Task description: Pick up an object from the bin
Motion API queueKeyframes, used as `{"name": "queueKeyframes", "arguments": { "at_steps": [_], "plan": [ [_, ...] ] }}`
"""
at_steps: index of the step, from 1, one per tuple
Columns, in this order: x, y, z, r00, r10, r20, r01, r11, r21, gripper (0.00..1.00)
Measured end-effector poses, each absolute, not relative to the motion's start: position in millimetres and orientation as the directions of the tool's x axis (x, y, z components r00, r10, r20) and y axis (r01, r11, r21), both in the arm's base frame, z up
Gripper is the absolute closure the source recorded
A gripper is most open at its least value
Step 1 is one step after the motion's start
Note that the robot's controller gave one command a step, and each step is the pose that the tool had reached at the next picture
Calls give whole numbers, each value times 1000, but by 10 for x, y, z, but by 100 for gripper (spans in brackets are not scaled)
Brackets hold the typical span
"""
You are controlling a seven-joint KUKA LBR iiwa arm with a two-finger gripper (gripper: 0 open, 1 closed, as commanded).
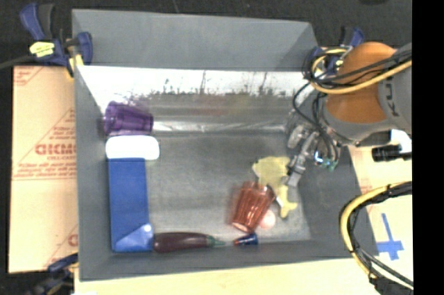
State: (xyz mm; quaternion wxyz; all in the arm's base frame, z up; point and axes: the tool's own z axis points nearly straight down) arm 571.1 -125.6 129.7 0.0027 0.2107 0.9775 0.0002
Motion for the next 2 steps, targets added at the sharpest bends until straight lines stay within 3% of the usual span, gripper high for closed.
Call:
{"name": "queueKeyframes", "arguments": {
  "at_steps": [1, 2],
  "plan": [
    [5936, -1240, 680, -921, 389, -10, 389, 921, 0, 0],
    [5872, -1288, 726, -797, 604, -16, 604, 797, 7, 100]
  ]
}}
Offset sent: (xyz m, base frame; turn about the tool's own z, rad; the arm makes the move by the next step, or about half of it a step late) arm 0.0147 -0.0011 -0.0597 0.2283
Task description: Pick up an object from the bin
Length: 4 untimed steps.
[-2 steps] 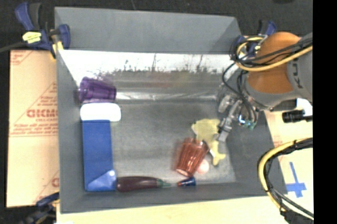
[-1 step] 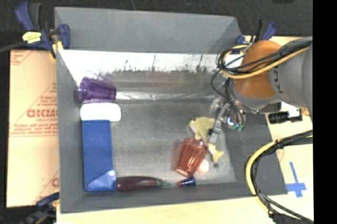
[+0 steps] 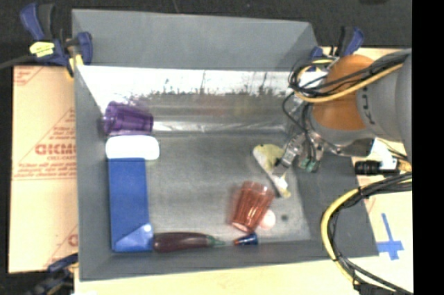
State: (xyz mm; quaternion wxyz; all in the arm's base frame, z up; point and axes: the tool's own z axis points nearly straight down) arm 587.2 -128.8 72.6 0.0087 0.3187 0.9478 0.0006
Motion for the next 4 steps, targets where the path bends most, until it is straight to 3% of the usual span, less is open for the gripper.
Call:
{"name": "queueKeyframes", "arguments": {
  "at_steps": [1, 3, 4],
  "plan": [
    [5872, -1289, 727, -797, 603, -16, 603, 797, 7, 100],
    [5878, -1296, 1144, -801, 599, -22, 599, 801, 9, 100],
    [5848, -1294, 1410, -802, 597, -12, 597, 803, 4, 100]
  ]
}}
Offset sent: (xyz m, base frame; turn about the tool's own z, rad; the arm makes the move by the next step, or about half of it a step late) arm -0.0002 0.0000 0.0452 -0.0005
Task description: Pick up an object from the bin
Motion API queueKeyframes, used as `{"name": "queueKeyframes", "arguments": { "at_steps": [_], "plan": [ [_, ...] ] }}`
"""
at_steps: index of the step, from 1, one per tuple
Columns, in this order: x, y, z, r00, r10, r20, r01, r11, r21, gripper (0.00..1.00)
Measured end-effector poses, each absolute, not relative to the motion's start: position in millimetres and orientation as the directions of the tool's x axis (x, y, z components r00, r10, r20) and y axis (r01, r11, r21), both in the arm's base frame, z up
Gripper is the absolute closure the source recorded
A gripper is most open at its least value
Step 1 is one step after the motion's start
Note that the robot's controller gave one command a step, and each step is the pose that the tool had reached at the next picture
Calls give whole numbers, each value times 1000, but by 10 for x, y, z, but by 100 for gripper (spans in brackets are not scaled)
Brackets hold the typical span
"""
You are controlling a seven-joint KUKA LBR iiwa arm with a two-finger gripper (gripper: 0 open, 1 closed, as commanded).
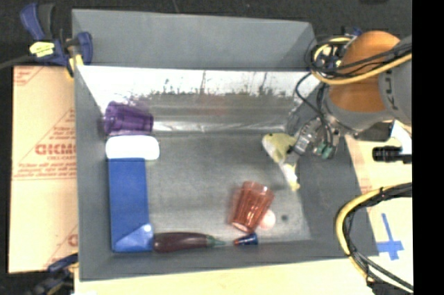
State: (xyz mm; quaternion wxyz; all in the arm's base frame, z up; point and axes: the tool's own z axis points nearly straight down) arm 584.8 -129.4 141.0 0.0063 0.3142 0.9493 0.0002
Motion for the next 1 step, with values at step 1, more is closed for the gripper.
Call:
{"name": "queueKeyframes", "arguments": {
  "at_steps": [1],
  "plan": [
    [5861, -1301, 1750, -804, 594, -18, 594, 804, 6, 100]
  ]
}}
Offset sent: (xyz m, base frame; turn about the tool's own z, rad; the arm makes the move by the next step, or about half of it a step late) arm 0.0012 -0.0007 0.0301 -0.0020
